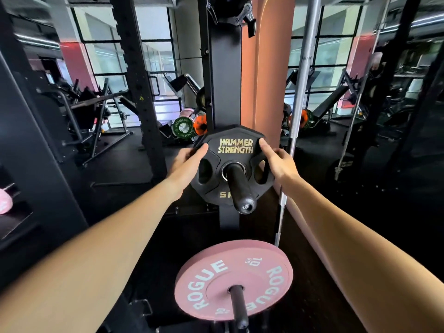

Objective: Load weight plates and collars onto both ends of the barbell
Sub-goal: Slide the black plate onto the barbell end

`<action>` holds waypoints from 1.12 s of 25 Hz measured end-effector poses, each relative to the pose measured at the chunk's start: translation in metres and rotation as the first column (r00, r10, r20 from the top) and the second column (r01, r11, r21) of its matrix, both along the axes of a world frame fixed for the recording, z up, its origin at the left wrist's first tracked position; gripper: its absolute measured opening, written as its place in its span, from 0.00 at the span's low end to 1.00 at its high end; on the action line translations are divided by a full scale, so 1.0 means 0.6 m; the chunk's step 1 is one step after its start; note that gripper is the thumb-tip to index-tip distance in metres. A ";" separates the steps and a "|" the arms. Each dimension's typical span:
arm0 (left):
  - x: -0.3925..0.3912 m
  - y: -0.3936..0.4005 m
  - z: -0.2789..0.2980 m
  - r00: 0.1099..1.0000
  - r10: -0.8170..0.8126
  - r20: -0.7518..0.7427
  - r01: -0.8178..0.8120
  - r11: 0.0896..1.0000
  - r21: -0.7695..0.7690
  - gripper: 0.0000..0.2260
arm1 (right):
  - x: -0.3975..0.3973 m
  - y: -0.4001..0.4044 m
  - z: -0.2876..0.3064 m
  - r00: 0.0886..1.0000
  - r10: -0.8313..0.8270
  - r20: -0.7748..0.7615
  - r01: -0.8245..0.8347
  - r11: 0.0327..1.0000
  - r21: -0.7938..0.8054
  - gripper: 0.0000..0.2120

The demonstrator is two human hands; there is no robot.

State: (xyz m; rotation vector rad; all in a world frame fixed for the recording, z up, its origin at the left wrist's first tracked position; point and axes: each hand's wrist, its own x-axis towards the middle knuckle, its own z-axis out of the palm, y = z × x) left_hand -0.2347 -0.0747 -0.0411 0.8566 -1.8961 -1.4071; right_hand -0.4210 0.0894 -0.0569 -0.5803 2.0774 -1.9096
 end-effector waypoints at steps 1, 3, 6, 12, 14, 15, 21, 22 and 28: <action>0.006 0.007 -0.002 1.000 0.002 -0.006 -0.002 1.000 -0.008 0.28 | 0.007 0.007 -0.005 1.000 -0.006 0.014 0.007 1.000 -0.026 0.40; 0.022 0.025 -0.011 0.999 -0.001 -0.036 0.001 1.000 0.009 0.31 | 0.025 0.032 -0.021 0.997 0.020 0.068 -0.013 0.995 -0.098 0.37; 0.043 0.061 -0.024 0.994 0.001 -0.113 0.011 0.994 0.106 0.27 | 0.062 0.075 -0.038 0.990 0.059 0.128 -0.039 0.987 -0.156 0.37; 0.139 0.173 -0.049 0.959 -0.025 -0.281 0.077 0.981 0.177 0.25 | 0.202 0.180 -0.026 0.995 -0.065 0.069 0.078 0.976 -0.205 0.33; 0.186 0.197 -0.049 0.954 -0.017 -0.300 0.074 0.981 0.181 0.24 | 0.260 0.209 -0.017 0.995 -0.088 0.043 0.096 0.972 -0.217 0.34; 0.217 0.206 -0.040 0.955 -0.011 -0.297 0.066 0.982 0.176 0.25 | 0.294 0.218 -0.008 0.995 -0.093 0.025 0.096 0.969 -0.226 0.35; 0.475 0.233 0.054 0.940 0.055 -0.336 -0.031 0.997 0.075 0.33 | 0.516 0.216 0.077 0.997 -0.021 -0.072 -0.002 0.953 -0.302 0.36; 0.528 0.231 0.068 0.935 0.090 -0.343 -0.072 0.995 0.063 0.32 | 0.559 0.203 0.090 0.997 0.012 -0.080 -0.036 0.949 -0.313 0.37; 0.834 0.202 0.120 0.869 0.345 -0.356 -0.368 0.930 0.003 0.29 | 0.813 0.086 0.132 0.952 0.294 -0.084 -0.305 0.881 -0.362 0.36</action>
